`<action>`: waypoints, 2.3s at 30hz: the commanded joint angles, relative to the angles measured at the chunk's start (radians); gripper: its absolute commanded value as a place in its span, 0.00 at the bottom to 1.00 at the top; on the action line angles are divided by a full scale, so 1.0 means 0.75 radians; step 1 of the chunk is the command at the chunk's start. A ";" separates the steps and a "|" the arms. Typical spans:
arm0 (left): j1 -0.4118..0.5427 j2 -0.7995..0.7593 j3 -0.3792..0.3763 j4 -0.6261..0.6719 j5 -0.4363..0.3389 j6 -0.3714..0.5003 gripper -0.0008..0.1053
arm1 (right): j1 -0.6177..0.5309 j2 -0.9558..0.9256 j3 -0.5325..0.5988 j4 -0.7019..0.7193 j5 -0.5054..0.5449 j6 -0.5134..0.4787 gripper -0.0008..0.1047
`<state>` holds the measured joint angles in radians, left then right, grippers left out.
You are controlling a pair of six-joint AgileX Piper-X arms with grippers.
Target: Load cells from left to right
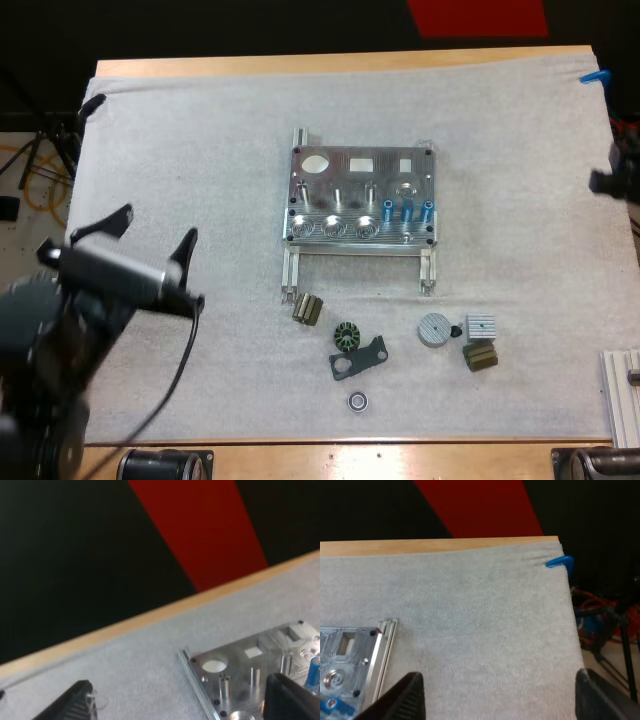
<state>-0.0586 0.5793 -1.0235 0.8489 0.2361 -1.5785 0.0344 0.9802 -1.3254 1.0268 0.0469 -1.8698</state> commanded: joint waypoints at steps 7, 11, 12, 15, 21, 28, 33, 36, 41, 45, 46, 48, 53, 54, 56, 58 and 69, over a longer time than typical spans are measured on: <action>-0.007 -0.350 0.201 0.082 0.015 -0.013 0.64 | -0.003 -0.406 0.307 -0.008 0.041 -0.015 0.59; -0.007 -0.549 0.275 0.195 0.041 -0.013 0.64 | -0.003 -0.674 0.495 0.014 0.041 -0.015 0.59; -0.007 -0.609 0.293 0.230 0.041 -0.013 0.64 | -0.003 -0.739 0.535 0.014 0.041 -0.015 0.59; -0.007 -0.743 0.326 0.316 0.041 -0.013 0.64 | -0.003 -0.914 0.622 0.014 0.035 -0.015 0.59; -0.007 -0.930 0.344 0.510 0.041 -0.013 0.64 | -0.003 -1.167 0.713 0.103 0.022 -0.015 0.59; -0.007 -0.977 0.338 0.677 0.063 -0.013 0.64 | -0.003 -1.378 0.719 0.224 0.022 -0.015 0.59; -0.007 -0.977 0.344 0.657 0.069 -0.013 0.64 | -0.008 -1.380 0.720 0.260 -0.017 0.069 0.59; -0.007 -0.977 0.359 0.582 0.069 -0.013 0.64 | -0.008 -1.380 0.766 0.195 -0.054 0.076 0.59; -0.007 -0.977 0.446 0.361 0.063 -0.013 0.64 | -0.008 -1.377 0.859 0.060 -0.063 0.076 0.59; -0.007 -0.977 0.551 0.205 0.059 -0.013 0.64 | -0.008 -1.377 0.954 -0.033 -0.063 0.076 0.59; -0.007 -0.977 0.568 0.189 0.059 -0.013 0.64 | -0.008 -1.377 0.961 -0.040 -0.071 0.080 0.59; -0.007 -0.974 0.606 0.176 0.059 -0.013 0.64 | -0.008 -1.377 0.992 -0.063 -0.082 0.086 0.59; -0.007 -0.974 0.675 0.175 0.059 -0.015 0.64 | -0.008 -1.377 1.055 -0.066 -0.082 0.086 0.59; -0.007 -0.974 0.687 0.175 0.059 -0.015 0.64 | -0.008 -1.377 1.070 -0.066 -0.082 0.086 0.59; -0.007 -0.974 0.705 0.173 0.059 -0.018 0.64 | -0.008 -1.377 1.088 -0.066 -0.082 0.086 0.59; -0.007 -0.974 0.705 0.170 0.059 -0.023 0.64 | -0.008 -1.377 1.093 -0.066 -0.082 0.086 0.59; -0.007 -0.974 0.705 0.170 0.059 -0.022 0.64 | -0.008 -1.377 1.096 -0.055 -0.079 0.086 0.59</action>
<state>-0.0586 -0.0122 -0.4911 0.9872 0.2822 -1.5858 0.0330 -0.0116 -0.5007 0.9884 -0.0087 -1.8024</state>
